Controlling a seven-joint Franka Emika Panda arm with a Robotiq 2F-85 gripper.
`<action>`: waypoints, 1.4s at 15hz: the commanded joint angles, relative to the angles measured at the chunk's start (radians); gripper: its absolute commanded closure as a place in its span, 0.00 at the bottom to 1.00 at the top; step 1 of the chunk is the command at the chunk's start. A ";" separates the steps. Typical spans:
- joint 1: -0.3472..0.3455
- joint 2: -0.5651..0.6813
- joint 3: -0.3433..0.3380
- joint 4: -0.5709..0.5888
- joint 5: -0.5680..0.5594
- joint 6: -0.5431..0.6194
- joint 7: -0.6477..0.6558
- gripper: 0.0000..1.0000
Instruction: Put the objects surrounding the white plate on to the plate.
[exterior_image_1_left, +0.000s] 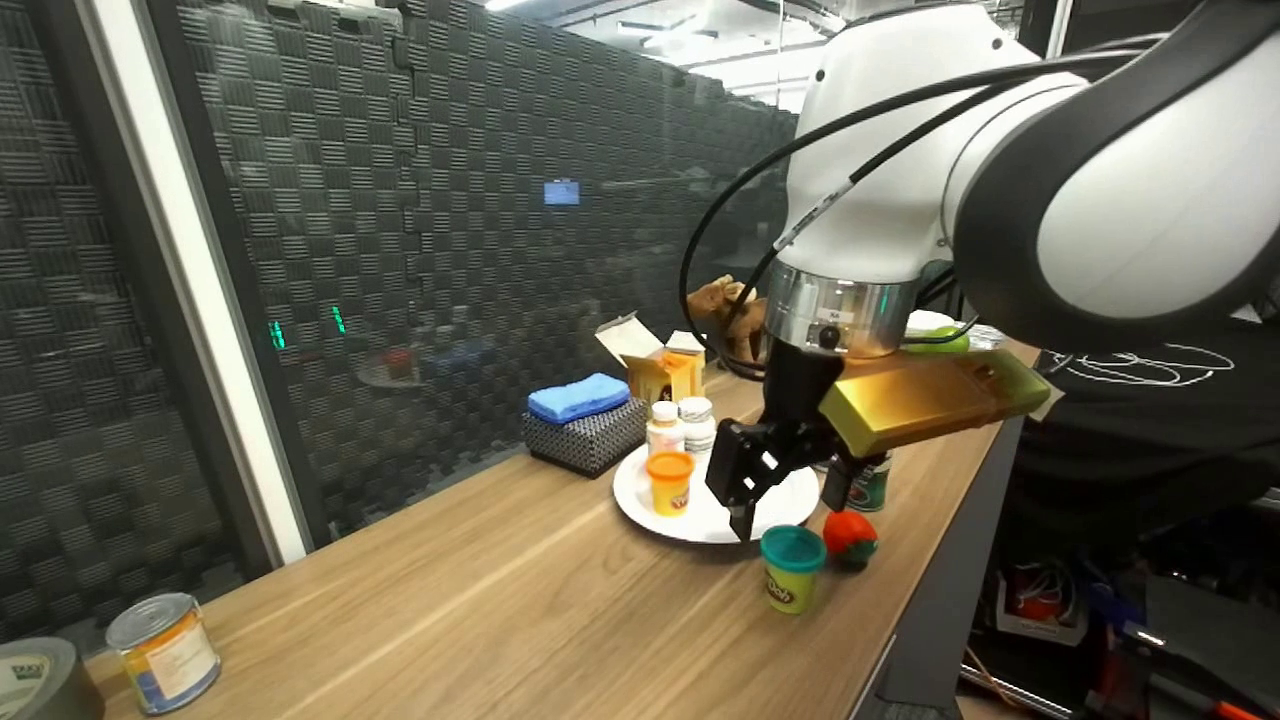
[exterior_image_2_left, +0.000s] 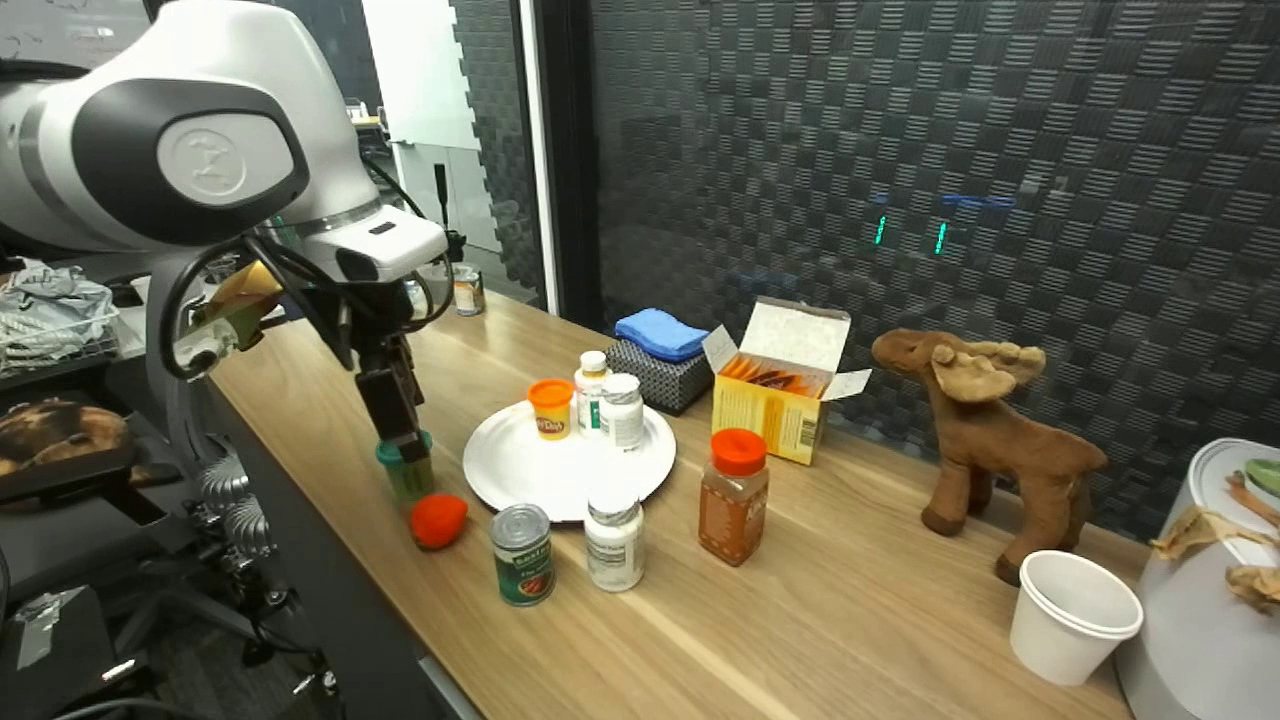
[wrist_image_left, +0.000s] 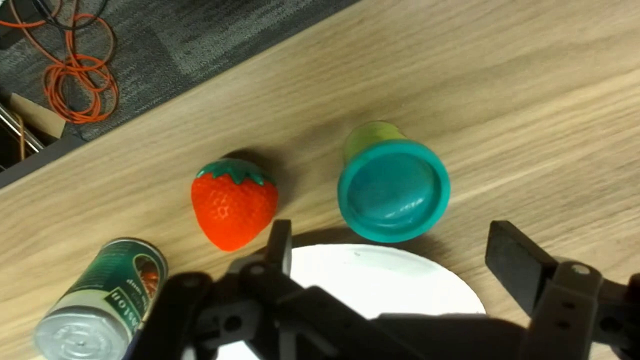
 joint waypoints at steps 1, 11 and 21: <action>-0.020 -0.019 0.027 0.031 -0.014 -0.086 0.013 0.00; -0.012 0.088 0.025 0.133 0.096 -0.153 -0.113 0.00; -0.002 0.102 0.019 0.126 0.116 -0.158 -0.123 0.00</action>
